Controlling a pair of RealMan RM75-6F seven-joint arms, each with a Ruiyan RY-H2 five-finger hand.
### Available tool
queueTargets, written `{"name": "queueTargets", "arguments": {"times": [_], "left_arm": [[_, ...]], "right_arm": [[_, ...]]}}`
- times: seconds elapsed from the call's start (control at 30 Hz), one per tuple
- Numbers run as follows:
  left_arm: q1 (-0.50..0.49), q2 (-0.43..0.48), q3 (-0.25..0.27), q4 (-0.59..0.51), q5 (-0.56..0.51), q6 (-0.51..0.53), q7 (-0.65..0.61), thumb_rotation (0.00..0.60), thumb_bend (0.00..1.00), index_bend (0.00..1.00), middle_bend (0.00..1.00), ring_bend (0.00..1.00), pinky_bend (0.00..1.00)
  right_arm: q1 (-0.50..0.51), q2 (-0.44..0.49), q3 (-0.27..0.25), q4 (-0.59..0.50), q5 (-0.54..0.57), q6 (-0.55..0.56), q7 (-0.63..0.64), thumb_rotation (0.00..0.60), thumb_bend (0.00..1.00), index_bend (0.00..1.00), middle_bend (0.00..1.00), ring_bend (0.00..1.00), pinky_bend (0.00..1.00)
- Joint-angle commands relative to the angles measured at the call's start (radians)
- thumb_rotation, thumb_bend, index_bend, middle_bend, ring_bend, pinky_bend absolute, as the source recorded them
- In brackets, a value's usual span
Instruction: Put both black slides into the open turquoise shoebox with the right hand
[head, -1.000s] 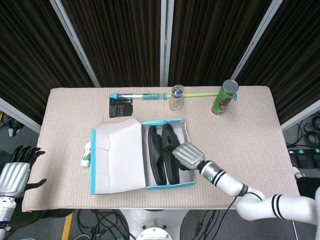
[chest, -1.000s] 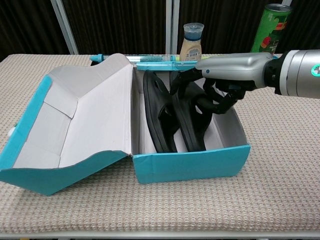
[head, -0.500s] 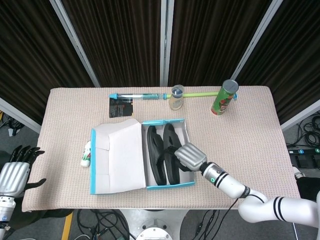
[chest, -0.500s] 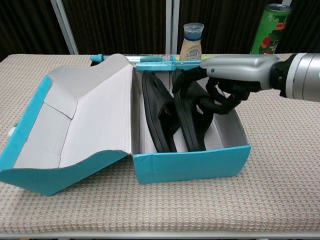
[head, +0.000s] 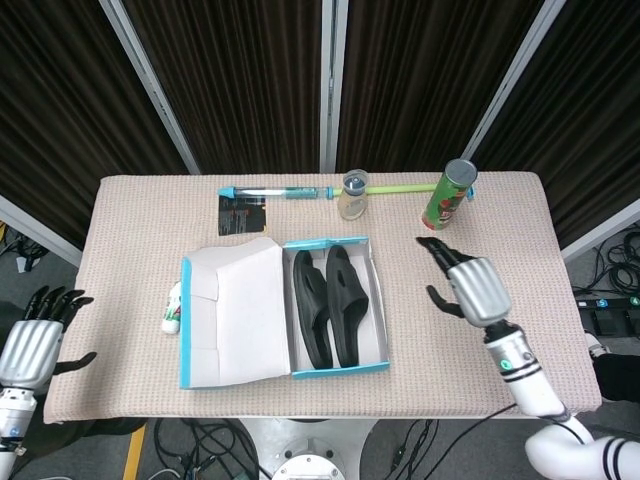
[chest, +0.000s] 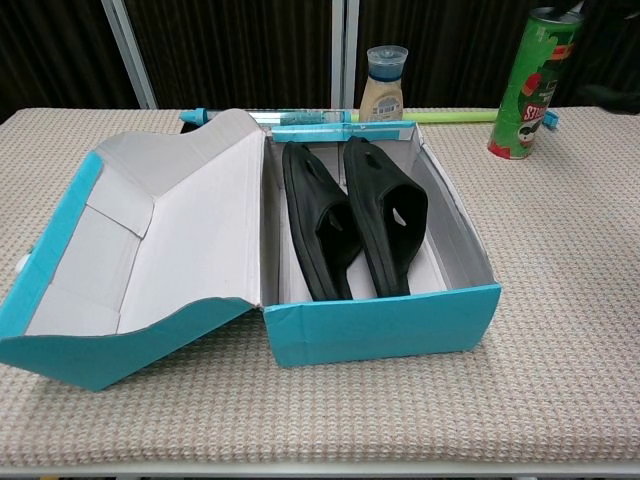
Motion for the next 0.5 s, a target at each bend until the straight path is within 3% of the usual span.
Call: {"name": "queueTargets", "arguments": {"times": [0.03,0.13,0.27,0.5], "left_arm": [[0.001,-0.024,-0.012,0.023,-0.008,0.015,0.03,0.6,0.0,0.22,0.14,0.08,0.06],[0.002,-0.044,-0.018,0.033,-0.019,0.02,0.057,0.6,0.0,0.22,0.14,0.08,0.06],[0.003,-0.061,-0.022,0.039,-0.021,0.03,0.078,0.6,0.0,0.22,0.14,0.08,0.05],[0.006,-0.089,-0.039,0.05,-0.031,0.056,0.114,0.6,0.0,0.22,0.14,0.08,0.05]], "right_arm": [[-0.131,0.078,-0.07,0.038,-0.03,0.097,0.021,0.6,0.28,0.0,0.04,0.0,0.11],[-0.21,0.101,-0.107,0.054,-0.065,0.172,0.062,0.6,0.28,0.0,0.0,0.0,0.02],[-0.293,0.104,-0.136,0.084,-0.109,0.255,0.111,0.6,0.28,0.0,0.0,0.0,0.0],[-0.362,0.087,-0.129,0.134,-0.134,0.306,0.145,0.6,0.28,0.0,0.0,0.0,0.0]]}}
